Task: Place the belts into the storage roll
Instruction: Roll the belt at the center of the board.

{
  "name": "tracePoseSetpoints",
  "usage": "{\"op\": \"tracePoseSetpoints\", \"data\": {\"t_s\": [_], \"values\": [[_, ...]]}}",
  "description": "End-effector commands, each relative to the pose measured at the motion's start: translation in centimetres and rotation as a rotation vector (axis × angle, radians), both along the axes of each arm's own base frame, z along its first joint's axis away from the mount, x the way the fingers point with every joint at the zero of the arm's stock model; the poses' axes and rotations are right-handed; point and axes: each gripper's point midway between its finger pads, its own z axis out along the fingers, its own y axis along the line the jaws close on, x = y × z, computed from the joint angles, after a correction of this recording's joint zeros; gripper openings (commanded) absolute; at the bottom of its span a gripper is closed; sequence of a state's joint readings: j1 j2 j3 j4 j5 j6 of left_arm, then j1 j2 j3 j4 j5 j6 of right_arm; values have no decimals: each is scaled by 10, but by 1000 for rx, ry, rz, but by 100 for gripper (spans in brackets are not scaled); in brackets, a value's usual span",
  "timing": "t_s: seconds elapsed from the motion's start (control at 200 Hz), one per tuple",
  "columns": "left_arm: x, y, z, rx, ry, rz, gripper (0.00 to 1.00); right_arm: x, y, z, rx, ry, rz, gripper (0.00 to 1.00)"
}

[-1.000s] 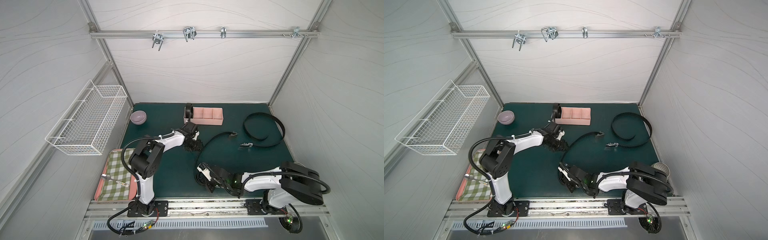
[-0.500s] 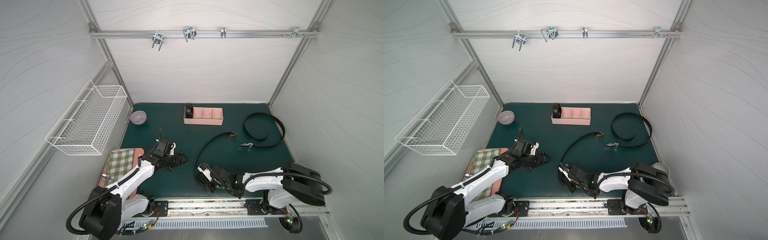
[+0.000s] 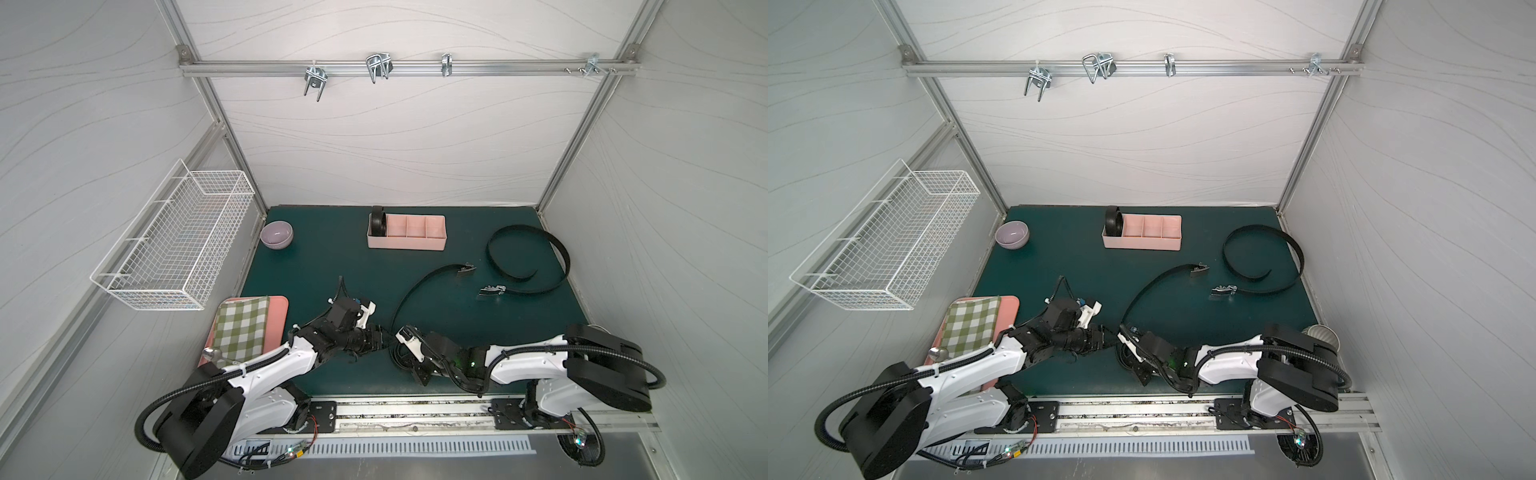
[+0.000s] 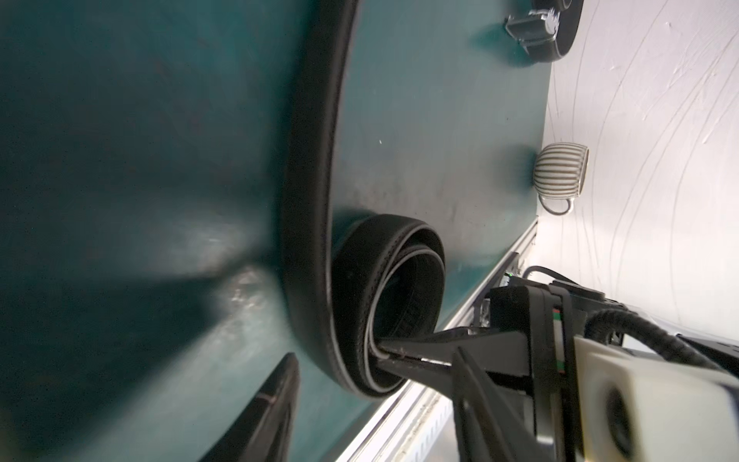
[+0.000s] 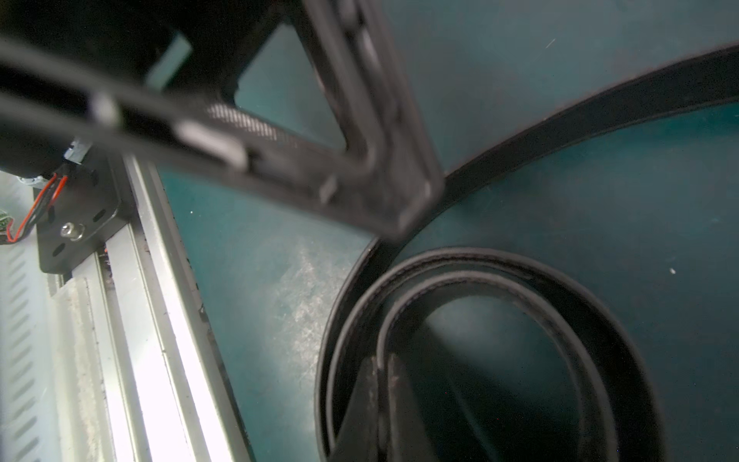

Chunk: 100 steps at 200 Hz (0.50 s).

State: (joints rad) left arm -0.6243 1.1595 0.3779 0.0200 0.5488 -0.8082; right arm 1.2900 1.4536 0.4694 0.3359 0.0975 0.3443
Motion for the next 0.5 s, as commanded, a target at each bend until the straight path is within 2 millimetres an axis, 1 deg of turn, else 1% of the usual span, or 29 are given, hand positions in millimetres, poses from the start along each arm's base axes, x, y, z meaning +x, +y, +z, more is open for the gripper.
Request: {"op": "tracePoseSetpoints", "data": {"t_s": [0.0, 0.14, 0.29, 0.35, 0.495], "values": [[3, -21, 10, -84, -31, -57, 53, -10, -16, -17, -70, 44, 13, 0], [5, -24, -2, -57, -11, -74, 53, -9, -17, -17, -67, 48, 11, 0], [5, -29, -16, -25, 13, -105, 48, -8, -19, -17, -69, 52, 9, 0], [4, -33, -20, -17, 20, -122, 44, -8, -20, -17, -71, 53, 10, 0], [4, -41, -25, -12, 24, -152, 43, -9, -19, -17, -67, 59, 19, 0]]}}
